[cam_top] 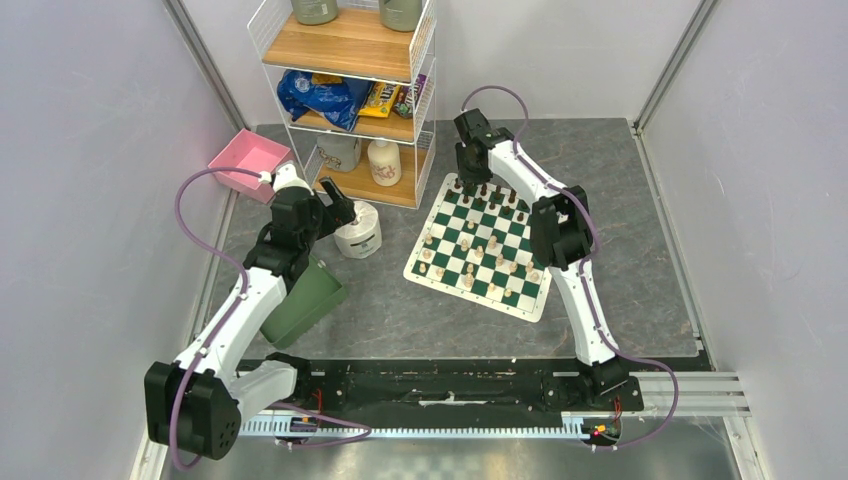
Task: Set up the chess pieces on the board
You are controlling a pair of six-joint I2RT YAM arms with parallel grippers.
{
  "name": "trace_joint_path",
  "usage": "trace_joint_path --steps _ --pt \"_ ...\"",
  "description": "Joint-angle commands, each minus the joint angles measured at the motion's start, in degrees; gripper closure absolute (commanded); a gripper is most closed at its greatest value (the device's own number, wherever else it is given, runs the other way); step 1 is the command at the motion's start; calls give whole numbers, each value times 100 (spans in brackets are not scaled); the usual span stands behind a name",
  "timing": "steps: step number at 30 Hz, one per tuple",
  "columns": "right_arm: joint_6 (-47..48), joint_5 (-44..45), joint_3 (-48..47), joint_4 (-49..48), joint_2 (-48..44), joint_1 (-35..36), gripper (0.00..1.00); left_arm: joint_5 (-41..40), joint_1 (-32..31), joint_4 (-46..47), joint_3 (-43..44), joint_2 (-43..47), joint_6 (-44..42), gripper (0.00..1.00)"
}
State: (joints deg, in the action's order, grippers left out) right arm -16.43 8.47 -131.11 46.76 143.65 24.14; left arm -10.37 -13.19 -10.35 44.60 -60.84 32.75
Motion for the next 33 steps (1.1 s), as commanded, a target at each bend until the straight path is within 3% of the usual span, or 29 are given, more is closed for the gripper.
trace_joint_path --steps 1,19,25,29,33 --pt "78 -67 -380 -40 -83 -53 58 -9 45 182 92 -45 8 0" --pt "103 -379 40 -229 -1165 -193 42 71 48 159 131 -123 396 0" --pt "-117 5 926 -546 -2077 -199 27 19 53 374 -21 -40 954 0" --pt "-583 597 2004 -743 -3028 -217 5 -39 62 208 86 -34 1089 0" --pt "-968 655 3588 -1527 -4235 -230 3 -40 71 41 197 -1 1169 0"
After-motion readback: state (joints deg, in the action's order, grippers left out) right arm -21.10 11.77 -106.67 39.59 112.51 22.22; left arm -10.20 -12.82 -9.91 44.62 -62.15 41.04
